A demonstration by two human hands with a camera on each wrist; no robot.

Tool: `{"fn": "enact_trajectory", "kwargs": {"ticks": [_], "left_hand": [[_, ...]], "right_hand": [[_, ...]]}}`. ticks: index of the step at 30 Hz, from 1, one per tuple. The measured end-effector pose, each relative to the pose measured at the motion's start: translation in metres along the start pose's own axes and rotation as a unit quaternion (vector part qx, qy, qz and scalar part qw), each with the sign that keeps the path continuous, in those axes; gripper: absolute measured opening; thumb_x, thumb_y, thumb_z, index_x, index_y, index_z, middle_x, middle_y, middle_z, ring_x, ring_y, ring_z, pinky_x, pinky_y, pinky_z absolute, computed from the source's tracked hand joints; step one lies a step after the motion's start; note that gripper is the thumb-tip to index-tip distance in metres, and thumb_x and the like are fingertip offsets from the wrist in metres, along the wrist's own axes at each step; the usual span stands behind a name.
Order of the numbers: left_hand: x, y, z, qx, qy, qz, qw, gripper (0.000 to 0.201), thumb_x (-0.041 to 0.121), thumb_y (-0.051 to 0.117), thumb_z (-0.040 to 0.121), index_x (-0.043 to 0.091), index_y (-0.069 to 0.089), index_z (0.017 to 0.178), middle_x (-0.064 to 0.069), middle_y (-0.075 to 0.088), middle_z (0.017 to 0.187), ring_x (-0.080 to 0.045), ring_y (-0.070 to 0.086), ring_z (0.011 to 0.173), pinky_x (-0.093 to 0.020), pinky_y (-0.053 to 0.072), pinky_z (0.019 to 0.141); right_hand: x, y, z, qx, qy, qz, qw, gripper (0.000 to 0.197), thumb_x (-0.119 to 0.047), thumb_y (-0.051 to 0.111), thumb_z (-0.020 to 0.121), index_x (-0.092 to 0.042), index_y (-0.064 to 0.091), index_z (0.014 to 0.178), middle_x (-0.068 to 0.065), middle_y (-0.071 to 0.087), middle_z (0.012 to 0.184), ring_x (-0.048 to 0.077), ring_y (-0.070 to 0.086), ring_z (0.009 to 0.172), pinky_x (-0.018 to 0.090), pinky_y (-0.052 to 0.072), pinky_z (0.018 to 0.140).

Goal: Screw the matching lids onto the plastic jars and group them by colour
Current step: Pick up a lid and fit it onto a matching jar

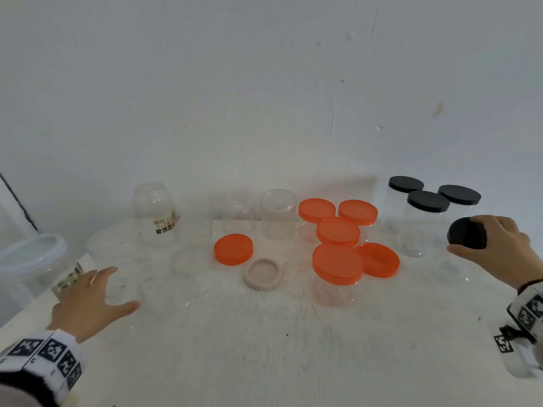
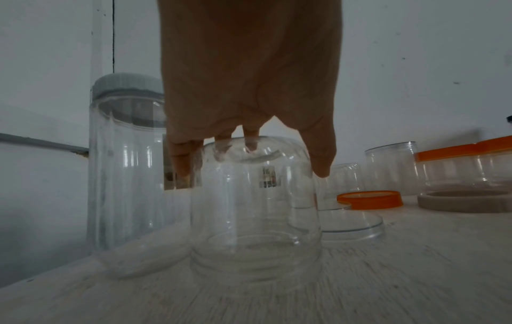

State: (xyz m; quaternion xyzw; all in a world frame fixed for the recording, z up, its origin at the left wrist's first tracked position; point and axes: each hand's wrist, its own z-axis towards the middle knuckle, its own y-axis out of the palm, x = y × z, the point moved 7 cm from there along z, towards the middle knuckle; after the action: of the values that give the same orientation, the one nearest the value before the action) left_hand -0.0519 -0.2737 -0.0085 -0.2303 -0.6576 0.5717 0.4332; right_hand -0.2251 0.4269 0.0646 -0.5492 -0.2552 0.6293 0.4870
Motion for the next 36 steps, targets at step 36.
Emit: {"fn": "enact_trajectory", "kwargs": {"ticks": [36], "left_hand": [[0.168,0.035,-0.046,-0.167,-0.011,-0.581,0.796,0.052,0.060,0.065,0.070,0.042,0.050,0.117,-0.003,0.054,0.105,-0.025,0.061,0.090,-0.036,0.052,0.076]], "right_hand": [[-0.081,0.102,0.025,-0.111,-0.111,-0.101,0.982,0.066,-0.037,0.055,0.095,-0.007,0.029,0.148,0.014,0.022,0.156,0.027,0.008,0.147,0.045,0.016,0.117]]}}
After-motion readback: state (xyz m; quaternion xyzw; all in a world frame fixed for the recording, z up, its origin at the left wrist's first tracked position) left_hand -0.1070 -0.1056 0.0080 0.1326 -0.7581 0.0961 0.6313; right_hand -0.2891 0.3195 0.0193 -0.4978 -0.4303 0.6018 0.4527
